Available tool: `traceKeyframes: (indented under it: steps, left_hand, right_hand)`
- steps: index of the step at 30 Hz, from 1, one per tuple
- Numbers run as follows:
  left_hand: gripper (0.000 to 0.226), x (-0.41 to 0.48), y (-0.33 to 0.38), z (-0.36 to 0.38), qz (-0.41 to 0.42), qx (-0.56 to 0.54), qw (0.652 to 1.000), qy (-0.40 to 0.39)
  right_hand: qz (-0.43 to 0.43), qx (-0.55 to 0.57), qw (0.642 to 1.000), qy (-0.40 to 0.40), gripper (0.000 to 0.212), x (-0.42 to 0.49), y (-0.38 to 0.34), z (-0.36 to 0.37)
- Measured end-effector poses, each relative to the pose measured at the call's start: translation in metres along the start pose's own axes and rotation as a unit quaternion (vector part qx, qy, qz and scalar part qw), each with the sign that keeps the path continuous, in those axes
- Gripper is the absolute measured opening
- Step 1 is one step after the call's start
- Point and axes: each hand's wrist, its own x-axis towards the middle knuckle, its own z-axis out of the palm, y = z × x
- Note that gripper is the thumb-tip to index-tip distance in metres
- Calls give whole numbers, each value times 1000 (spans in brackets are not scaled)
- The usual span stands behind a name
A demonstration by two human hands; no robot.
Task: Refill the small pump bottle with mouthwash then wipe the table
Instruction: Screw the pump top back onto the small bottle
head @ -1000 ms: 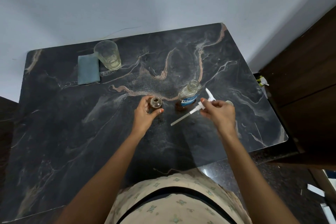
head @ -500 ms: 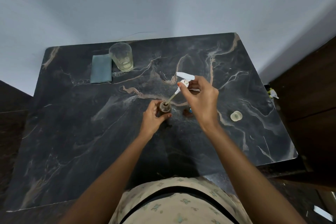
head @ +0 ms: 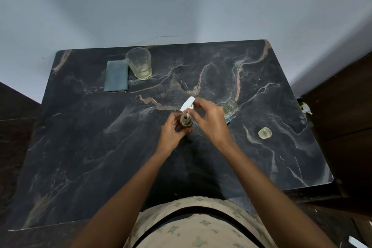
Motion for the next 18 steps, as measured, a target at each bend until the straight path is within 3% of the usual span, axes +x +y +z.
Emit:
traceKeyframes:
  steps: [5,18]
  left_hand:
    - [49,0,-1,0,22,17,1000,9]
    - [48,1,-4,0,7,5,1000,2]
  right_hand:
    - [-71,-62,994,-54,26,-8,7,5]
    - [55,7,998,-25,28,-7,23,27]
